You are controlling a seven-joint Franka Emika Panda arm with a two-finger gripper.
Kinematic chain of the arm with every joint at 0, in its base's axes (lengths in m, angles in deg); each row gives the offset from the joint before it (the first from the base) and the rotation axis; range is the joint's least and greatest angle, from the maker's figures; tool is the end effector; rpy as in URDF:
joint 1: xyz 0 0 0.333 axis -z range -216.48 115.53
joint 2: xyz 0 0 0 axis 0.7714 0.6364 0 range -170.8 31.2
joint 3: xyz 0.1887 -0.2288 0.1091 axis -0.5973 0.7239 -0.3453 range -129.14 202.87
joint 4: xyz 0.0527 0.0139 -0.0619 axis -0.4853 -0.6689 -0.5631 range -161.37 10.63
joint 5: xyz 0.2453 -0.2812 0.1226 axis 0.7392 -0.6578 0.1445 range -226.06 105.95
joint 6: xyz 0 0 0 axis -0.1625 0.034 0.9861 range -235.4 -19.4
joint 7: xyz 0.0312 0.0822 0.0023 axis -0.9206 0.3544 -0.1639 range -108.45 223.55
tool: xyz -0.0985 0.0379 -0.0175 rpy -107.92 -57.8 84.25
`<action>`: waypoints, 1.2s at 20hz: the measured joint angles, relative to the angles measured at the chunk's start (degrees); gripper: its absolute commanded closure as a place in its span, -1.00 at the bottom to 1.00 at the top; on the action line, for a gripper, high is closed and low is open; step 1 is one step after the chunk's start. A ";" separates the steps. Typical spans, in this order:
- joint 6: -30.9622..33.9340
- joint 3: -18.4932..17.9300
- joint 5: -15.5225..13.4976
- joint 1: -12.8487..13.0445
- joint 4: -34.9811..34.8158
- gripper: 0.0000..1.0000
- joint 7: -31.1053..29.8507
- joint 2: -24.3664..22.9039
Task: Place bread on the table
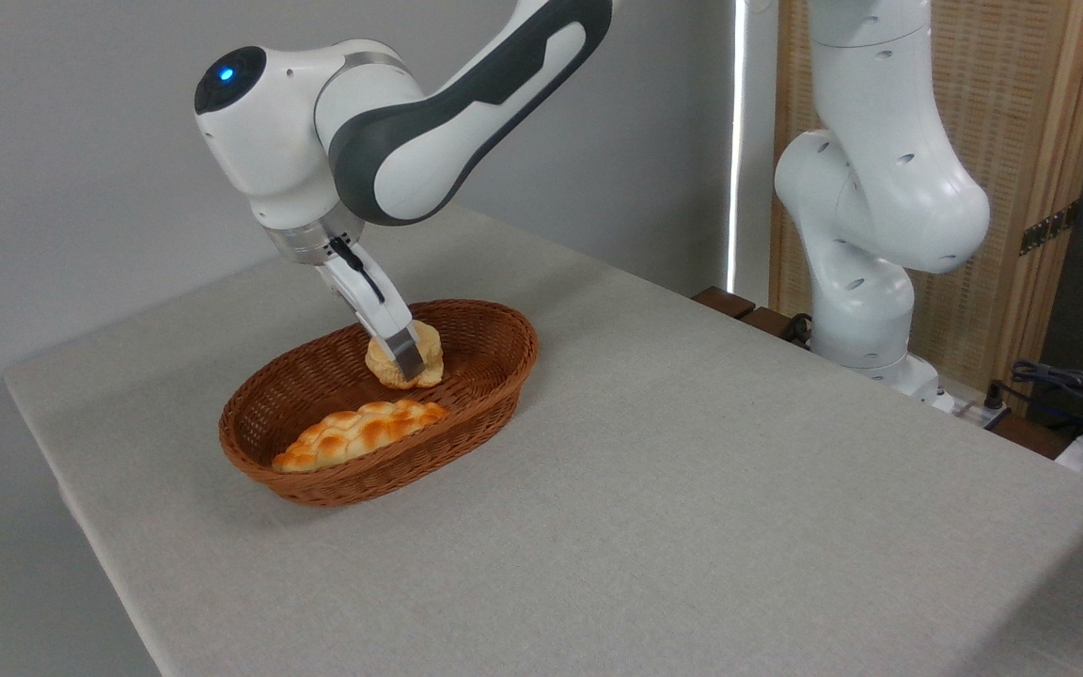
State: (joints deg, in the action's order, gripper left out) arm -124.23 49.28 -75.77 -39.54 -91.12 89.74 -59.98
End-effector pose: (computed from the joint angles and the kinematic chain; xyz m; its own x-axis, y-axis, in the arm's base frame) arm 0.5281 -0.2469 0.4222 0.6354 -0.7717 -0.0285 -0.7172 -0.6034 0.3486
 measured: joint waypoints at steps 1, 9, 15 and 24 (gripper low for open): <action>0.00 0.00 0.00 0.00 0.00 -0.11 0.00 -0.01; -0.01 -0.58 0.01 -0.25 1.43 -0.20 0.00 -1.55; 0.18 -7.05 0.20 -0.53 3.08 -0.26 0.06 -6.87; 2.07 -16.53 8.52 -0.90 2.46 -1.00 0.45 -8.40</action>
State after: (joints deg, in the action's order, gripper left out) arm -122.16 32.75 -67.25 -40.45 -88.66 90.19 -68.39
